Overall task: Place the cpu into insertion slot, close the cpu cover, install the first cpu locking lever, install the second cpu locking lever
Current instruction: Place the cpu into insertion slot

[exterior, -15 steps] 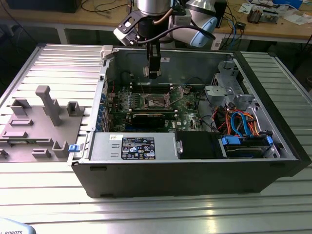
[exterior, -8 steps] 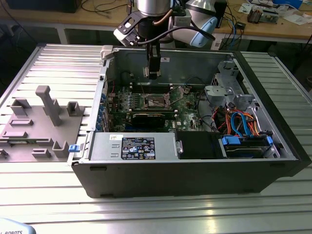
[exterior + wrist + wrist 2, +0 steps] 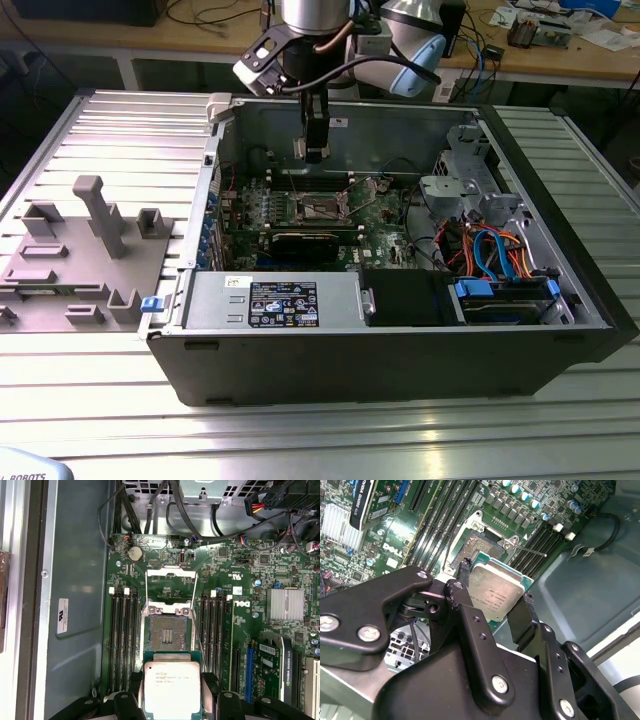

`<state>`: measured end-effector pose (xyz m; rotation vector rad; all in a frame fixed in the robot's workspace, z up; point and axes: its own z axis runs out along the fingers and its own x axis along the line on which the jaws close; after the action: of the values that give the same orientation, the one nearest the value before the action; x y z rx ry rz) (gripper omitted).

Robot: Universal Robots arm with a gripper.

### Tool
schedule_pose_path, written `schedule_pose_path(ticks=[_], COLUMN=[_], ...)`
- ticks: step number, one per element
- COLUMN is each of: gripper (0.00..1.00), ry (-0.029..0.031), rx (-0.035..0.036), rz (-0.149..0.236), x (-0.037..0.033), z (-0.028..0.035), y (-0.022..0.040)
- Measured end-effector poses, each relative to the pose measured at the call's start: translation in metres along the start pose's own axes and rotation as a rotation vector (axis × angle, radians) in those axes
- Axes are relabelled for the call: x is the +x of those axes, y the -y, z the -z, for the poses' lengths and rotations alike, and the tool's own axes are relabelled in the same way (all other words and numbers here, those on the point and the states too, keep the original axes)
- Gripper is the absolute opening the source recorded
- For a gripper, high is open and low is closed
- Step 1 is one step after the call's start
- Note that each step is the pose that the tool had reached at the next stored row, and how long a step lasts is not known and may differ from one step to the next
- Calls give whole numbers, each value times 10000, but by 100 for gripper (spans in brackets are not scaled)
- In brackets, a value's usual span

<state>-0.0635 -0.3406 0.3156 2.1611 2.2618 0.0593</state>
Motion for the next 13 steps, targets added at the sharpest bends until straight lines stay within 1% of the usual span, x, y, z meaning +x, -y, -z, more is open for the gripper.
schedule_pose_path(ticks=[13], gripper=[55], ry=[0], rx=[0], rz=[0], x=[0], z=[-30], y=[1])
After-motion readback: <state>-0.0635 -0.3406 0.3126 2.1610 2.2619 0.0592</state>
